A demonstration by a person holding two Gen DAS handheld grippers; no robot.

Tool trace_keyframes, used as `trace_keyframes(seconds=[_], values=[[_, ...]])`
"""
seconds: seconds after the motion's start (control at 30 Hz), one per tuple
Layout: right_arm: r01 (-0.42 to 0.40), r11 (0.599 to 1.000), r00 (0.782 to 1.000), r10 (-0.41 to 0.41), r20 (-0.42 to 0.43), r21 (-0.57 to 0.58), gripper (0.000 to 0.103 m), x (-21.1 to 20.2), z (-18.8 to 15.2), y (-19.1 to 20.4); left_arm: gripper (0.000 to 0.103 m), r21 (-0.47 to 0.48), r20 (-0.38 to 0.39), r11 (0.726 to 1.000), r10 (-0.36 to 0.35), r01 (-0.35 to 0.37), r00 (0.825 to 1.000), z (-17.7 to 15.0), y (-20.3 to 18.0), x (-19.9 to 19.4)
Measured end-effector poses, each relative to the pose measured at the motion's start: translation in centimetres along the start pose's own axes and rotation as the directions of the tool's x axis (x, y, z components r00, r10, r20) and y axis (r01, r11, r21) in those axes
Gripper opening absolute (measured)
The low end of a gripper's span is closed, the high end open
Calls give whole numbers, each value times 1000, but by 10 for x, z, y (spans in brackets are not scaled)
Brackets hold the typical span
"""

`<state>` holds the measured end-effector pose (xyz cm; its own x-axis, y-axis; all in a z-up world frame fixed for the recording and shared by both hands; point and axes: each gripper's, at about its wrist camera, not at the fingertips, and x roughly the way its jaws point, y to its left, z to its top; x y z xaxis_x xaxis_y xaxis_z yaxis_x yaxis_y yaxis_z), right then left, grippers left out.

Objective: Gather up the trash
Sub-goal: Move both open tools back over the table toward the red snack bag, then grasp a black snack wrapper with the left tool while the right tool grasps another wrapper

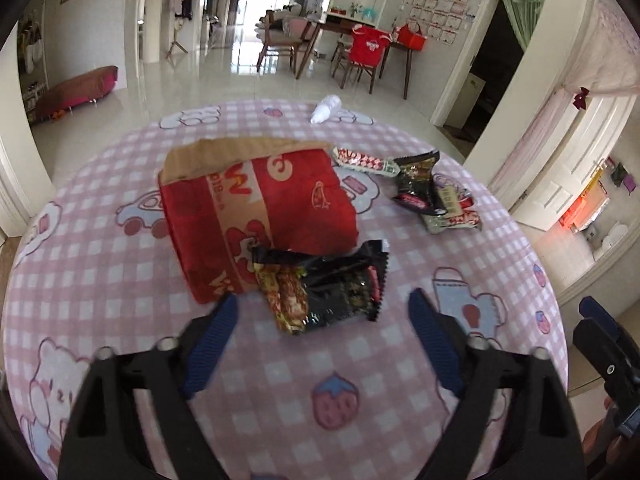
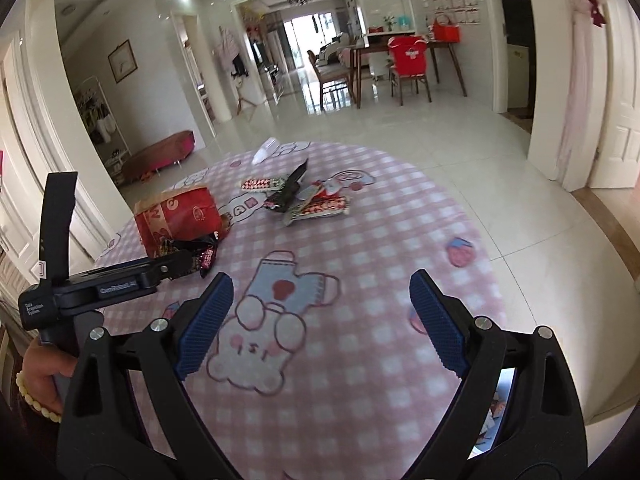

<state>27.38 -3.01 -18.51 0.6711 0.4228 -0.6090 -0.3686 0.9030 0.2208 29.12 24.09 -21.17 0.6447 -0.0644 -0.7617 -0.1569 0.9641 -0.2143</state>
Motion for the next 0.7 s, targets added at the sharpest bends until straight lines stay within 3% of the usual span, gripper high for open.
trace_keyframes(seconds=[0.2,0.23,0.27,0.4,0.43,0.47,0.5,0.7], values=[[-1,1000,1000,0,-12,-25,88,21,10,14,65,43,-17,999,3,-2,1000,6,-1,19],[-1,1000,1000,0,-12,-28,88,23,11,16,63,51,-17,999,1,0,1000,6,-1,20],[1,999,1000,-1,-13,-32,88,26,13,18,54,61,-14,998,3,-2,1000,7,-2,20],[2,999,1000,-3,-16,-45,88,34,19,23,48,102,-7,995,15,-14,1000,6,-9,19],[2,999,1000,-3,-17,-47,88,36,21,24,42,101,-2,995,12,-12,1000,6,-12,19],[1,999,1000,-2,-17,-48,88,38,22,25,28,97,7,995,-2,1,1000,6,-13,16],[0,999,1000,-1,-18,-49,88,40,25,26,24,91,18,996,-17,15,1000,7,-15,12],[-19,999,999,17,-28,-50,88,60,42,31,23,85,118,996,-38,28,992,22,-16,-13]])
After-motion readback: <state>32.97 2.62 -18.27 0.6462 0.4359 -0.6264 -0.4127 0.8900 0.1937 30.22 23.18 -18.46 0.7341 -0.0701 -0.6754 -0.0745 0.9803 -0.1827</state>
